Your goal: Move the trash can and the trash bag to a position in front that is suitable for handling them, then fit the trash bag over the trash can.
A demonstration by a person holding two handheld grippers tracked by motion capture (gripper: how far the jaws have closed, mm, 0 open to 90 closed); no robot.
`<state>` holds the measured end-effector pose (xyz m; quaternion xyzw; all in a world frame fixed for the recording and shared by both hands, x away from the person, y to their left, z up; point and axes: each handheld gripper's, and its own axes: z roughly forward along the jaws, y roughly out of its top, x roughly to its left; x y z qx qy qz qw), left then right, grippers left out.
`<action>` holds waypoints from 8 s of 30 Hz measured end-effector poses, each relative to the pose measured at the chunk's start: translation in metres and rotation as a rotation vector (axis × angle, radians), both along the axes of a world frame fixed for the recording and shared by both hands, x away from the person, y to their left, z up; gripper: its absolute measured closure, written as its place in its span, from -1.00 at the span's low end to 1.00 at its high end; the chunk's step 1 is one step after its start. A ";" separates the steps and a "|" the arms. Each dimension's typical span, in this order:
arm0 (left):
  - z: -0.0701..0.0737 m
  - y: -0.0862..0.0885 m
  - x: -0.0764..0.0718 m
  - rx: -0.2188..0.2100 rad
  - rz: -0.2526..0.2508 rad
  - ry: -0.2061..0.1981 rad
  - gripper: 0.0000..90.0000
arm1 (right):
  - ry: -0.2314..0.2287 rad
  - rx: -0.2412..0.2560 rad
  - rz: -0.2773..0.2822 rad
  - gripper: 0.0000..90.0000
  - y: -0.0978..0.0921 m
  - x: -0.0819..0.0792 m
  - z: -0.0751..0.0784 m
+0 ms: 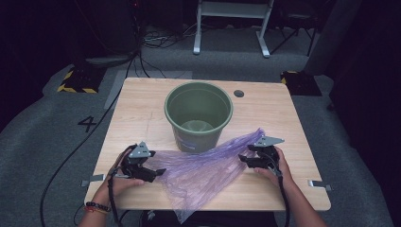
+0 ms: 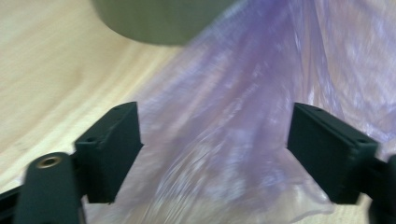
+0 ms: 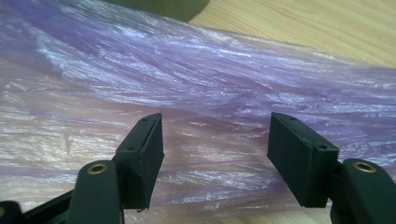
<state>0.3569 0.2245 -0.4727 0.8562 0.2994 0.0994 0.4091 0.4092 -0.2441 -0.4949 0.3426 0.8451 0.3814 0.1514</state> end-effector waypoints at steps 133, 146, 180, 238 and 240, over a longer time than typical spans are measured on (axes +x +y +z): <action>-0.013 -0.012 0.011 0.030 0.145 -0.033 -0.62 | -0.062 0.032 -0.183 0.97 -0.037 0.004 -0.006; -0.031 -0.016 0.015 0.097 0.153 -0.002 -0.66 | -0.092 0.057 -0.158 0.97 -0.038 0.001 -0.005; 0.040 -0.088 -0.002 -0.006 -0.079 -0.114 -0.64 | -0.456 0.123 0.009 0.97 -0.008 -0.037 0.069; 0.088 -0.149 -0.004 -0.079 -0.217 -0.312 0.96 | -0.635 0.111 0.095 0.33 0.058 -0.006 0.160; 0.089 -0.150 -0.003 -0.085 -0.214 -0.301 0.97 | -0.611 0.114 0.078 0.15 0.058 -0.001 0.160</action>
